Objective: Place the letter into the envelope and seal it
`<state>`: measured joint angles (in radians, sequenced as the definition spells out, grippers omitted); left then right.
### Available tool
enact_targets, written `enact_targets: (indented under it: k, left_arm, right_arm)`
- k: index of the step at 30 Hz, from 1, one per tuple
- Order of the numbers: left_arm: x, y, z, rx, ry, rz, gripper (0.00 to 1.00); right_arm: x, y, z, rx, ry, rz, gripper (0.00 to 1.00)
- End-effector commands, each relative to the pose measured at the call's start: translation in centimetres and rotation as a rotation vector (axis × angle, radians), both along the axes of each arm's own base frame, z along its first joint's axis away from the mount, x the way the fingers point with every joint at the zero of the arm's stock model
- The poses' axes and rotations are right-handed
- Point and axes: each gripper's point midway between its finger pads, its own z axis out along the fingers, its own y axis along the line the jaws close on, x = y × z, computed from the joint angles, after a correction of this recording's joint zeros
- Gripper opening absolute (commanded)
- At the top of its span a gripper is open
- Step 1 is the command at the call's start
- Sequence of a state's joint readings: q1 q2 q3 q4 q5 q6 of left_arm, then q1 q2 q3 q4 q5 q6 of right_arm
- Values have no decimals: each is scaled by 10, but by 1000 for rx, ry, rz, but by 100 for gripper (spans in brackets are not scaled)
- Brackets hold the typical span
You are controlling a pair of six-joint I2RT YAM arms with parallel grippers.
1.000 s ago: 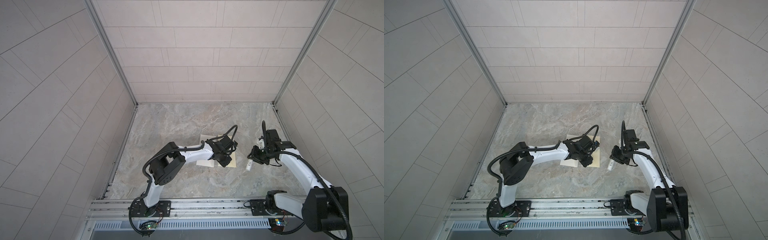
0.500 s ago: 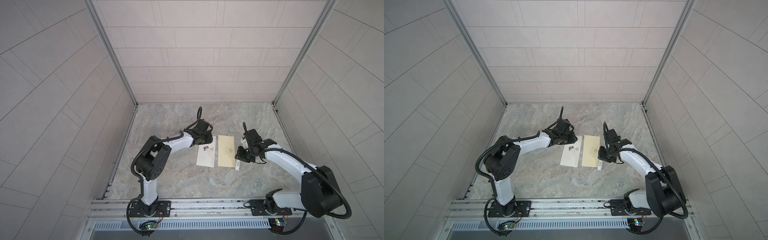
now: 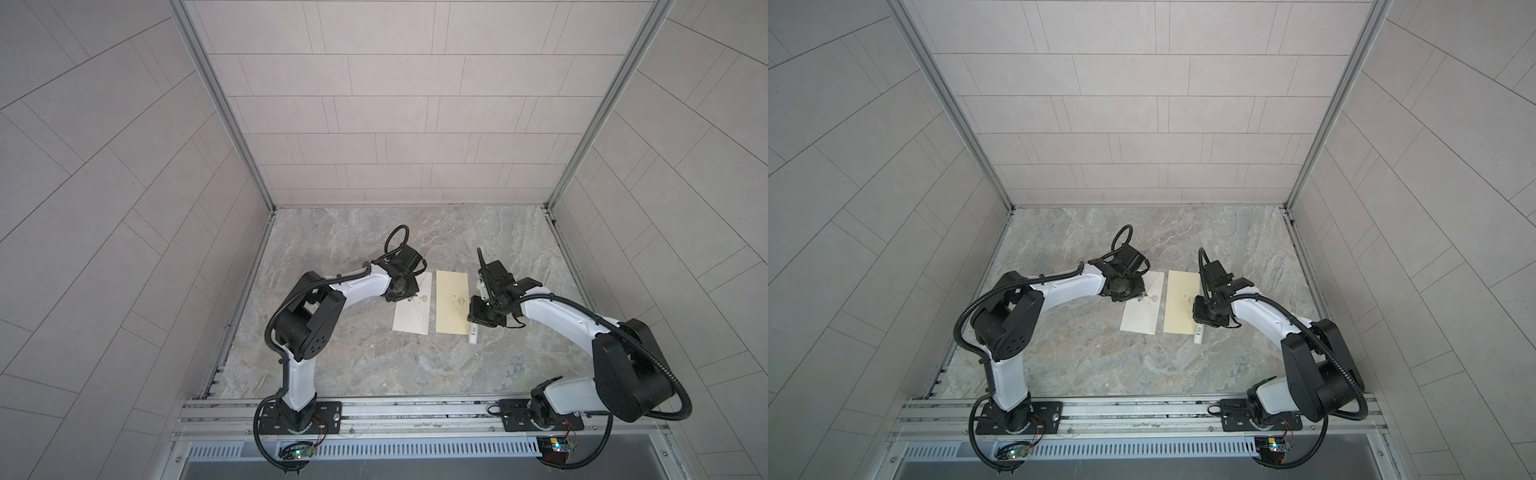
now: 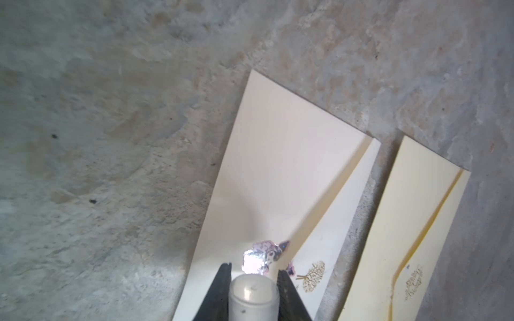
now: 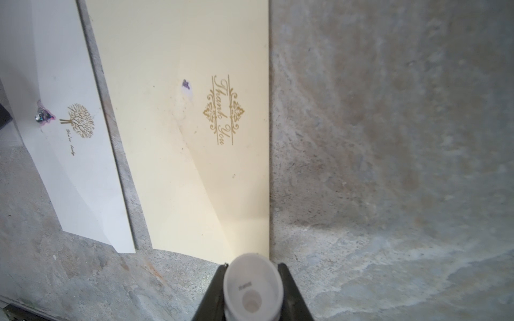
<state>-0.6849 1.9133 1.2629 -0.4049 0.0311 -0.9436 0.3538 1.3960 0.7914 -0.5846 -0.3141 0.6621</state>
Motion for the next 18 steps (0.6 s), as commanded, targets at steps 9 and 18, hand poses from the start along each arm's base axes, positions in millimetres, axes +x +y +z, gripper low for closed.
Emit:
enact_targets:
  k: [9,18]
  left_arm:
    - [1,1,-27,22,106,57,40]
    - [5,18,3,41,8,90,58]
  right_arm:
    - [7,21,7,-12,-27,75,0]
    - [21,53,15,17,-44,162,0]
